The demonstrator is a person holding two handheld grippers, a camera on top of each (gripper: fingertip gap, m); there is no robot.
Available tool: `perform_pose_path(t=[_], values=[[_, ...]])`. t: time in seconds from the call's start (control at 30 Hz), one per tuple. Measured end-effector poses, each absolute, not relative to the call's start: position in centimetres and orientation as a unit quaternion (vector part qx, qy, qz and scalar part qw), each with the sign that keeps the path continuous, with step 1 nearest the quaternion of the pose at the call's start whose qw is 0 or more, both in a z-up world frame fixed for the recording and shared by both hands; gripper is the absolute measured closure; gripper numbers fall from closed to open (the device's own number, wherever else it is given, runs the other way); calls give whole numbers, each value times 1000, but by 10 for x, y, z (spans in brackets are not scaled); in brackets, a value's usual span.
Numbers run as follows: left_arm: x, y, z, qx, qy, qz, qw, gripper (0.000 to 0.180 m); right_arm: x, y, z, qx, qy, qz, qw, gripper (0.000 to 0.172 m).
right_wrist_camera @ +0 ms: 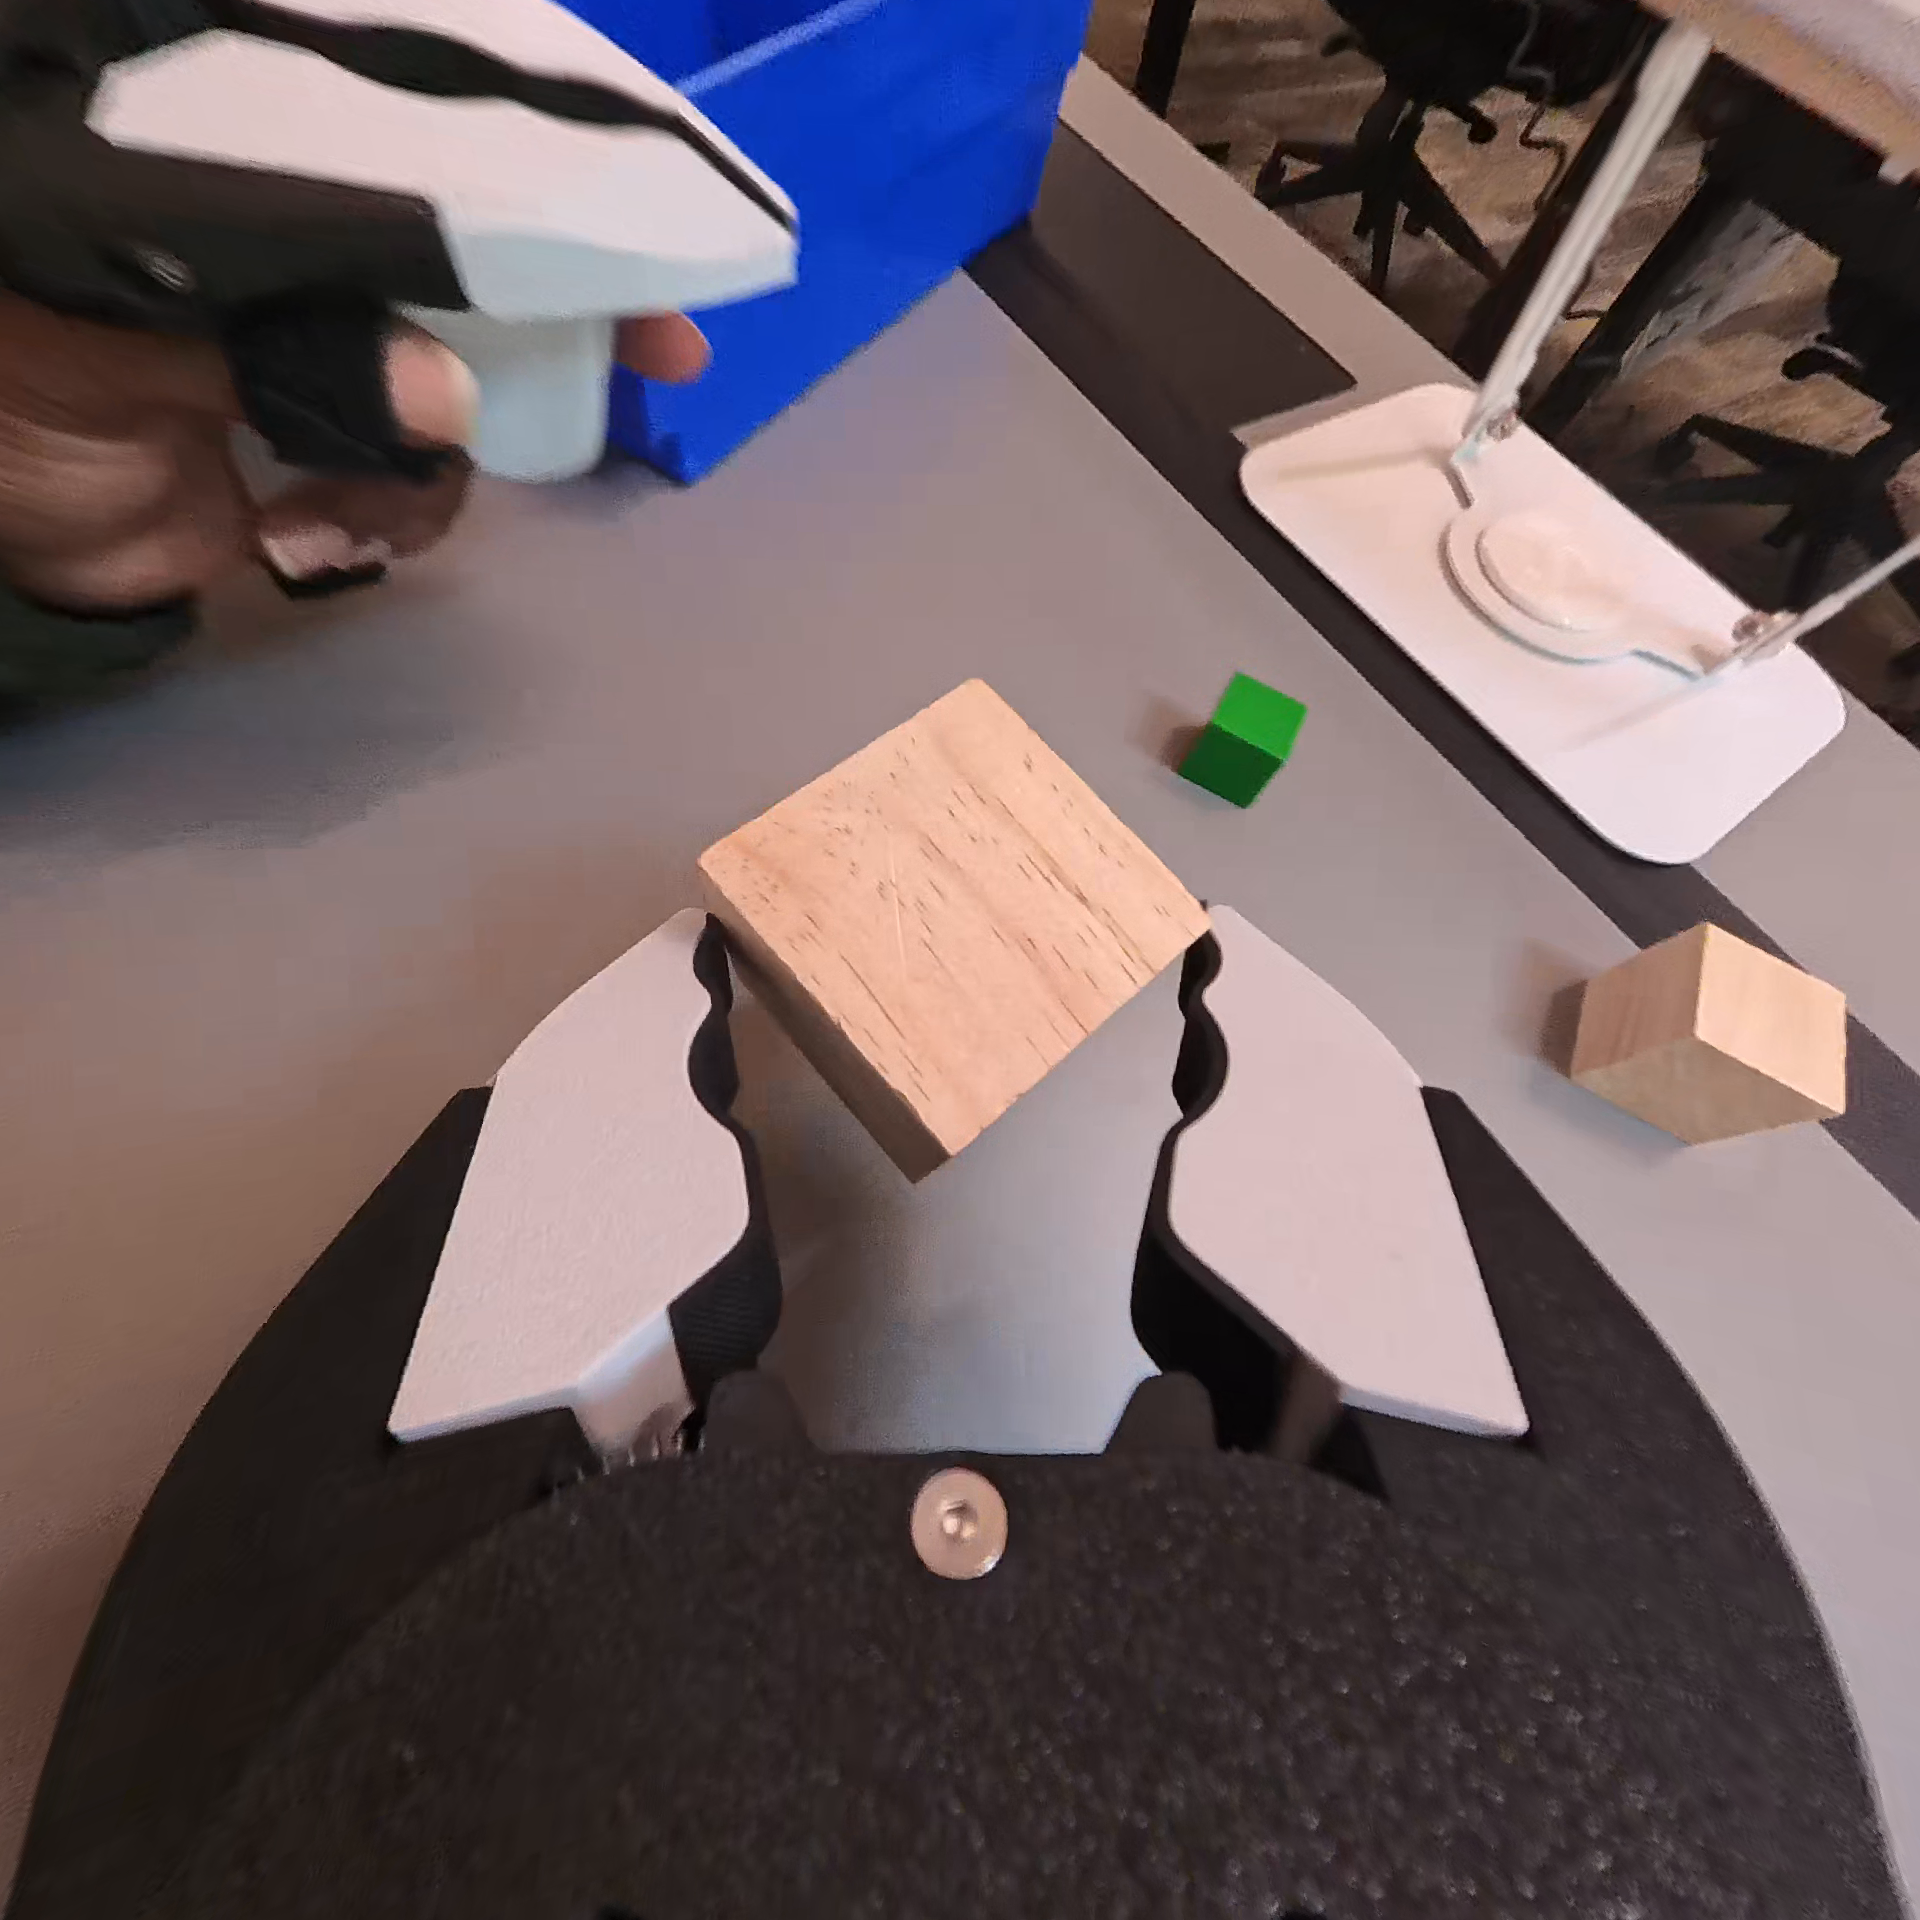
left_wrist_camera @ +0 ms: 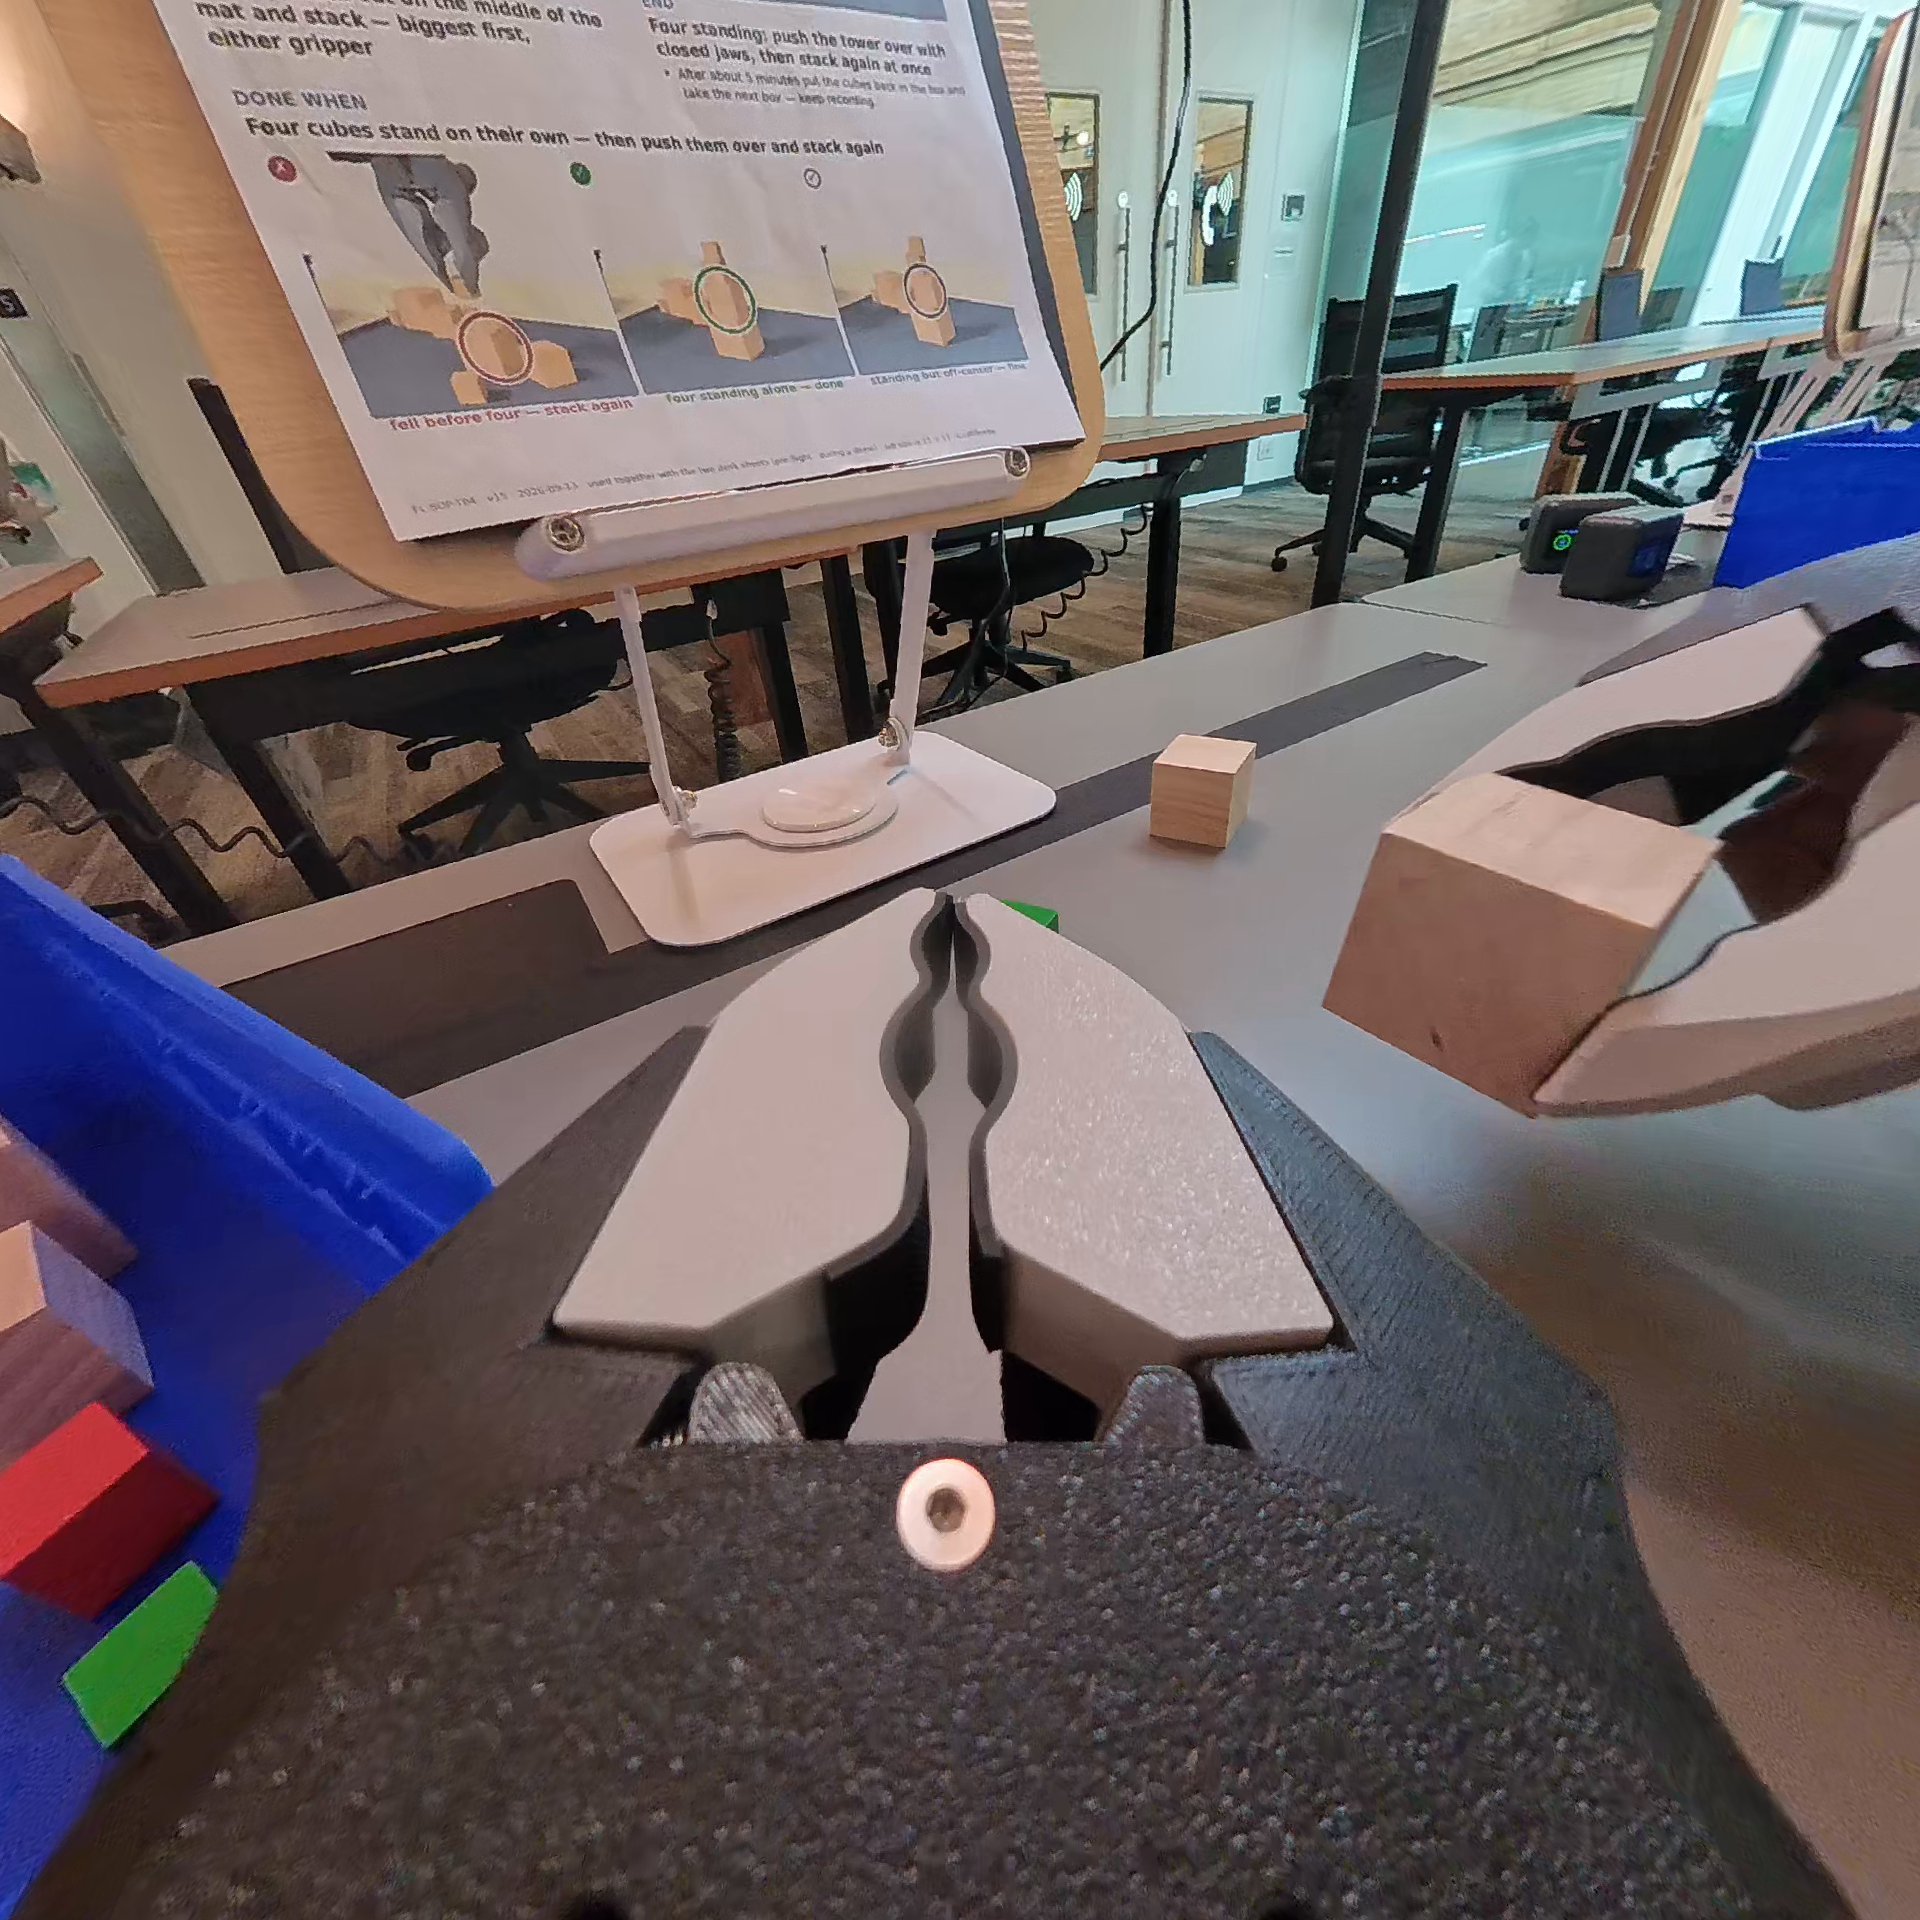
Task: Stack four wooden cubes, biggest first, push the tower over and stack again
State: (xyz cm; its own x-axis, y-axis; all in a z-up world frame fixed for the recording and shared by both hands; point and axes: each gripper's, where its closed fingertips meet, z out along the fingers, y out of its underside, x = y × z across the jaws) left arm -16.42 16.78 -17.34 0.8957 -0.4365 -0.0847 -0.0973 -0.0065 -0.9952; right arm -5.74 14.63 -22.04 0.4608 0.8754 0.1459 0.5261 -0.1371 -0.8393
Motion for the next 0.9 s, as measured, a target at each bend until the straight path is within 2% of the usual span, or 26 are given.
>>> perform_pose_path(t=[0.23, 0.5, 0.63, 0.9], values=[[-164, 167, -172, -697, 193, -121, 680, 180, -84, 119, -212, -714, -466, 174, 493, 88], [-165, 165, -166, -688, 189, -121, 690, 180, 33, 194, -166, -702, -364, 51, 610, 88], [-164, 165, -166, -689, 191, -121, 688, 180, 102, 211, -198, -750, -369, 37, 547, 88], [-164, 165, -169, -693, 192, -122, 685, 180, 155, 196, -258, -806, -368, 132, 445, 88]])
